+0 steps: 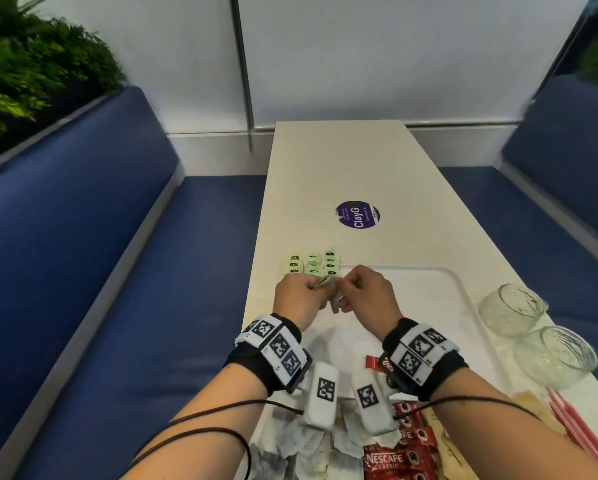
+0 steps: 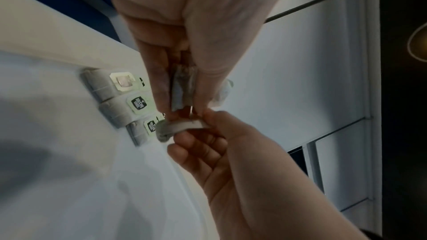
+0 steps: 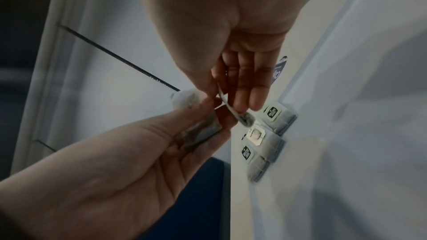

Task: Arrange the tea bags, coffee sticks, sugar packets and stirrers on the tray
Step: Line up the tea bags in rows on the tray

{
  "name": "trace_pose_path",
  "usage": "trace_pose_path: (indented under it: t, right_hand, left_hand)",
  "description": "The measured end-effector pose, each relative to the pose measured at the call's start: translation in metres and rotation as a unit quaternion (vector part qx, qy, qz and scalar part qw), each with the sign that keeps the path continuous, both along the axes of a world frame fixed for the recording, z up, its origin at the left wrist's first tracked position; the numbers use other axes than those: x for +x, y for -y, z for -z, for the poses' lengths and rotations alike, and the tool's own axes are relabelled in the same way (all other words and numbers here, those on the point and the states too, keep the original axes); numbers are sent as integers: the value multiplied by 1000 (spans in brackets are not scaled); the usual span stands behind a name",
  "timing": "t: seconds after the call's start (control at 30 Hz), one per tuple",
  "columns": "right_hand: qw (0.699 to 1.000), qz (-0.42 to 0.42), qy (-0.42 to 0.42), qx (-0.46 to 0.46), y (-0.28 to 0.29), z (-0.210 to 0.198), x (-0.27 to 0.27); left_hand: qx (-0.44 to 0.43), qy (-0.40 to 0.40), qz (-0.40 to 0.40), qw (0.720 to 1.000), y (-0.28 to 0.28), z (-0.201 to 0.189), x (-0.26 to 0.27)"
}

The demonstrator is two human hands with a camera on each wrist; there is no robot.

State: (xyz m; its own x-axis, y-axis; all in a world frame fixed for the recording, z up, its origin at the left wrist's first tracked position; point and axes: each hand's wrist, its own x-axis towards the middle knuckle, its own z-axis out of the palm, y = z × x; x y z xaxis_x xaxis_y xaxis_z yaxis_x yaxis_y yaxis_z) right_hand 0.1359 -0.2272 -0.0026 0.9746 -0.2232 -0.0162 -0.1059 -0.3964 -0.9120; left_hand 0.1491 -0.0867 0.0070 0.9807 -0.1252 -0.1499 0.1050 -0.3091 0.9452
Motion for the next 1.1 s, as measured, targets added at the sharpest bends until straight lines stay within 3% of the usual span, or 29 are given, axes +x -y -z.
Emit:
trace_pose_path:
  t: [0.2,0.37,0.5,0.6,0.73,0.97,1.1]
  right_hand:
    - [998,-37,-14,43,-1,2,-5]
    - [999,-38,-19,-25,13,20,4]
    - [991,-95,-83,-44,19,38,16]
    - [984,-87,-107,-112,28,51,32]
    - [990,-34,-84,-113,32,56,53]
    - [992,-28,-54,-110,23,57,69]
    - [990,-24,-60,-125,24,57,70]
  left_hand:
    - [17,-29,-14,999,0,3,5]
    - [-24,-95,4,995,-5,16,14]
    - [-63,-147,-4,987,-13,28,17]
    - [-90,-184,-26,978,-24,30,24]
    - [-91,-176,-42,979,-39,26,34]
    - [-114,-180,-83,973,-49,31,47]
    - [-107,-174,-53,978,-51,35,43]
